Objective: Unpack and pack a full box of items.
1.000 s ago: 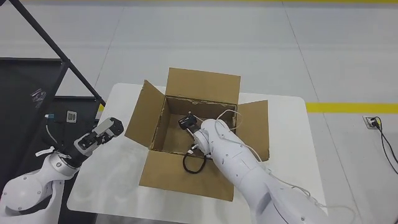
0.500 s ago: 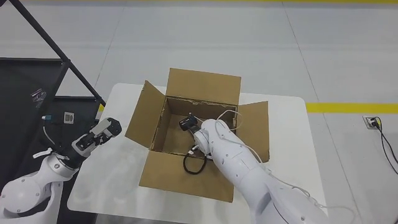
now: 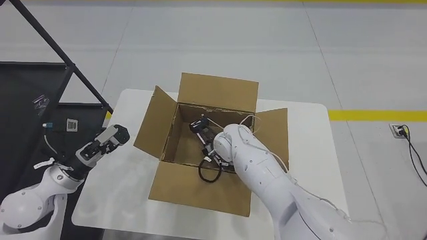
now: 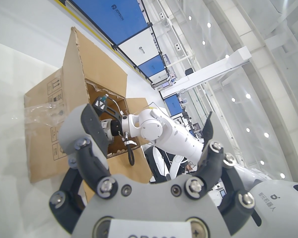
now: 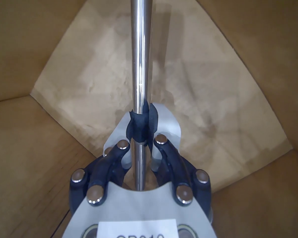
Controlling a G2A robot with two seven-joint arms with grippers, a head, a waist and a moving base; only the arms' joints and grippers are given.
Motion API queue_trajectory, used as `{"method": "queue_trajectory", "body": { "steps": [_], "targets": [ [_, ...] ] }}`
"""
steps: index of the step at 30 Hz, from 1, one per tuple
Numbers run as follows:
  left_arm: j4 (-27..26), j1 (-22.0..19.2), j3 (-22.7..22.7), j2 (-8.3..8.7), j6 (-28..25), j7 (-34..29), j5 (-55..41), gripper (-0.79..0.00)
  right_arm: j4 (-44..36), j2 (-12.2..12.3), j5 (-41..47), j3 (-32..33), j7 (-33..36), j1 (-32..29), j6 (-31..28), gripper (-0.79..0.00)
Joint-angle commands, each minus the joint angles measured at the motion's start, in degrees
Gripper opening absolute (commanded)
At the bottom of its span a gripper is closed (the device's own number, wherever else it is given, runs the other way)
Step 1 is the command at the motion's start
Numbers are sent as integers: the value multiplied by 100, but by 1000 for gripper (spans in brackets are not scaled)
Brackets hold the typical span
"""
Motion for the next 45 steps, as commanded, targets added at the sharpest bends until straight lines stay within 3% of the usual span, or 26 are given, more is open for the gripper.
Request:
{"method": "queue_trajectory", "body": {
  "steps": [1,8,14,21,26,32,36,45],
  "targets": [
    [-15,-16,13,5,11,22,7,0,-6,48,-15,25,-213,-6,-136,-785],
    [-55,-78,116,19,38,97,81,0,-251,204,-170,70,-820,-115,-359,-785],
    [-72,-109,213,27,57,159,133,0,-746,373,-341,150,-1152,-277,2,-785],
    [-97,-113,262,38,60,234,166,0,-1977,815,-725,422,-1236,-655,356,-785],
    [-128,-100,312,44,80,300,199,0,-3900,1361,-1393,930,-832,-1418,936,-785],
    [-176,-99,401,46,98,391,273,0,-6958,2036,-2548,1999,220,-2999,1244,-785],
    [-230,-95,482,46,130,447,337,0,-8414,2258,-3302,2568,668,-3819,1543,-785],
    [-415,-140,840,33,258,549,605,0,-11297,2573,-4242,4007,596,-5936,1877,-785]
  ]
}}
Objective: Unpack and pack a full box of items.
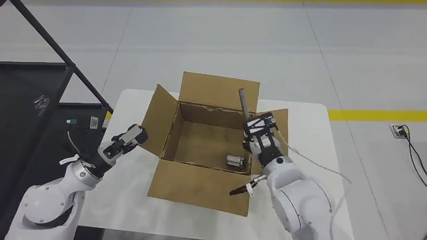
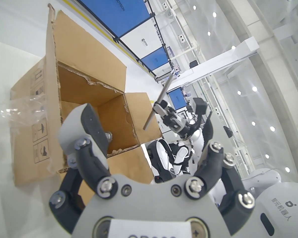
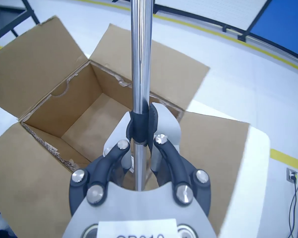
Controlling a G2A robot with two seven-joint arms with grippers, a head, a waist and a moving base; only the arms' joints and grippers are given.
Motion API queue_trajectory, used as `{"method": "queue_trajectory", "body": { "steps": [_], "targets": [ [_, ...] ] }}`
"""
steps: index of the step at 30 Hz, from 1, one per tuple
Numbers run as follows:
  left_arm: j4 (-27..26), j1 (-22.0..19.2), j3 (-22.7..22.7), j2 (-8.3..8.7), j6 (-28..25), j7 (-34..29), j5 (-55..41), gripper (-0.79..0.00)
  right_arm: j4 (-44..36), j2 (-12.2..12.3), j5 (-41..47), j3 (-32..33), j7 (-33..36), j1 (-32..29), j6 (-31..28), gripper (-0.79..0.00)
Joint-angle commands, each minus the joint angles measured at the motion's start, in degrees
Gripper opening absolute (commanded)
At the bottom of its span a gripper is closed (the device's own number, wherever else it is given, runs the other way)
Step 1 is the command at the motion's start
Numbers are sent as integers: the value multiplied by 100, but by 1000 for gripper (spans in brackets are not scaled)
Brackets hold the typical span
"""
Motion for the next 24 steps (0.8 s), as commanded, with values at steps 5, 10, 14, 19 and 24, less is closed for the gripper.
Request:
{"method": "queue_trajectory", "body": {
  "steps": [5,10,14,19,24],
  "targets": [
    [-123,-132,354,-20,144,72,247,0,-1176,104,149,1059,-95,-1234,64,-785],
    [-208,-326,693,-50,272,208,436,0,-1403,136,755,2100,99,-1797,340,-785],
    [-216,-495,881,-78,279,403,537,0,-629,187,1514,2836,864,-1497,87,-785],
    [-121,-667,951,-108,372,754,522,0,1045,305,2155,3266,2010,-532,-590,-785],
    [-121,-667,951,-108,372,754,522,0,2563,414,2576,3401,2516,196,-1162,-785]
  ]
}}
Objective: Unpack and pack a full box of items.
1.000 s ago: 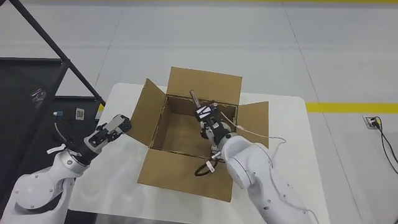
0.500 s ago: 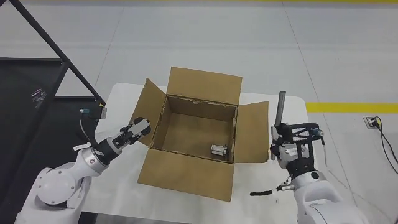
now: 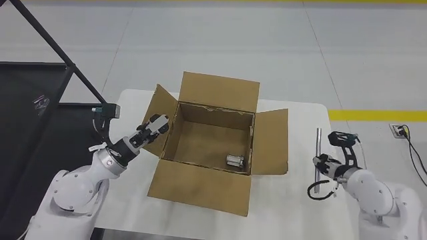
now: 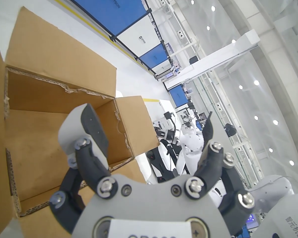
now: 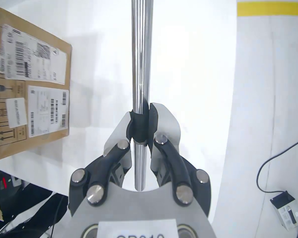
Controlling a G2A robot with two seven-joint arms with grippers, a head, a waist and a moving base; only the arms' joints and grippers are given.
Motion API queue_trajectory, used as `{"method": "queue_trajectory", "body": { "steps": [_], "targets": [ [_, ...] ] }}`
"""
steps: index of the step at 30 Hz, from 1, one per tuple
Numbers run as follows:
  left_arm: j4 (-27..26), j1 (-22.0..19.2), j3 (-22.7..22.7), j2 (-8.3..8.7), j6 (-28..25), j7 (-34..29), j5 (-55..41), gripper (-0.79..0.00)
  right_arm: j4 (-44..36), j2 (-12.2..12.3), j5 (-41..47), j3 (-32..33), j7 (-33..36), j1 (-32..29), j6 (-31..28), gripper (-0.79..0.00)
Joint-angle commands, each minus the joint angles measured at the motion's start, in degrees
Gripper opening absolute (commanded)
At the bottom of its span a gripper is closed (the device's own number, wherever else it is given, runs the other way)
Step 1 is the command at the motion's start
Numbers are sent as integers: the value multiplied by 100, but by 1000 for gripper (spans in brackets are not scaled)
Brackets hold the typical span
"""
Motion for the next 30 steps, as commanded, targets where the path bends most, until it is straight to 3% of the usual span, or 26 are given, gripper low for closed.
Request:
{"method": "queue_trajectory", "body": {
  "steps": [1,7,13,14,17,23,30],
  "targets": [
    [-1,1,0,0,-2,-2,1,0,649,36,97,-14,148,280,-153,-785],
    [-1,1,0,0,-2,-2,1,0,1923,137,195,-92,289,920,-454,-785],
    [-1,1,0,0,-2,-2,1,0,2579,201,-57,-274,217,1260,-216,-785],
    [-1,1,0,0,-2,-2,1,0,2639,209,-136,-314,209,1305,-131,-773],
    [-1,1,0,0,-2,-2,1,0,2753,231,-251,-415,183,1373,-28,-622],
    [-1,1,0,0,-2,-2,1,0,2826,270,-247,-527,119,1371,59,-486],
    [-1,1,0,0,-2,-2,1,0,2494,316,-231,-513,-191,1166,382,-443]
  ]
}}
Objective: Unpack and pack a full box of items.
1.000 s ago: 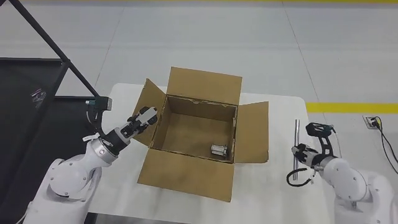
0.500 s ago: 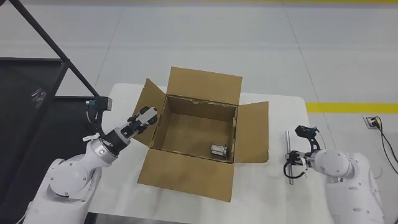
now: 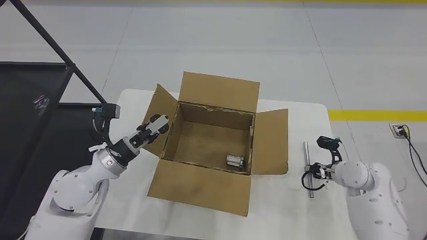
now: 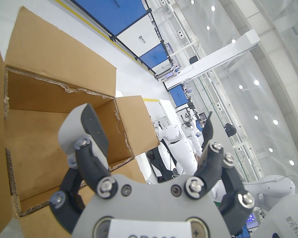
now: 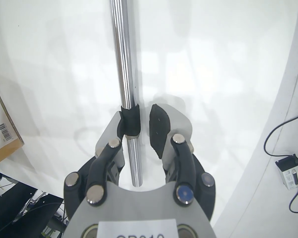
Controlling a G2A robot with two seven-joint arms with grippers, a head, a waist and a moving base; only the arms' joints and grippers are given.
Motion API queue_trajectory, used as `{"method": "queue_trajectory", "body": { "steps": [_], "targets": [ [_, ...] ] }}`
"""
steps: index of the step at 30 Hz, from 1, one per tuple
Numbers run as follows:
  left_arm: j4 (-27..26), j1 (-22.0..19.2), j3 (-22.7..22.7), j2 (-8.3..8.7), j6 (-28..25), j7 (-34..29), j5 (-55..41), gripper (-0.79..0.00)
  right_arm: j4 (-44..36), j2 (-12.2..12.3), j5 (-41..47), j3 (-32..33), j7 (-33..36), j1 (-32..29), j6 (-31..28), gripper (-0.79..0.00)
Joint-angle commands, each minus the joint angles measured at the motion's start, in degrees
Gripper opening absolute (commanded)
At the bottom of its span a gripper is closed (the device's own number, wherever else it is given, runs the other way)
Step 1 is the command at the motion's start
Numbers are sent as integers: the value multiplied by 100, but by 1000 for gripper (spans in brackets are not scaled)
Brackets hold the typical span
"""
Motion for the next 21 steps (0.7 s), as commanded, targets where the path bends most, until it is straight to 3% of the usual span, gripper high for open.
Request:
{"method": "queue_trajectory", "body": {
  "steps": [1,5,7,9,12,14,17,21],
  "targets": [
    [0,0,0,0,0,0,0,0,-383,6,-2,30,-179,-175,211,-428],
    [0,0,0,0,0,0,0,0,-1805,24,56,184,-444,-819,444,-419],
    [0,0,0,0,0,0,0,0,-2679,26,-9,203,-529,-1160,617,-274],
    [0,0,0,0,0,0,0,0,-3577,23,-154,119,-655,-1461,701,-292],
    [0,0,0,0,0,0,0,0,-4620,36,-537,-193,-768,-1721,459,-157],
    [0,0,0,0,0,0,0,0,-5097,51,-926,-526,-732,-1648,231,0],
    [0,0,0,0,0,0,0,0,-5492,66,-1276,-1083,-706,-1325,-248,0],
    [-42,64,-33,-4,-26,107,-54,0,-5361,52,-1447,-2049,-345,-438,-1071,0]
  ]
}}
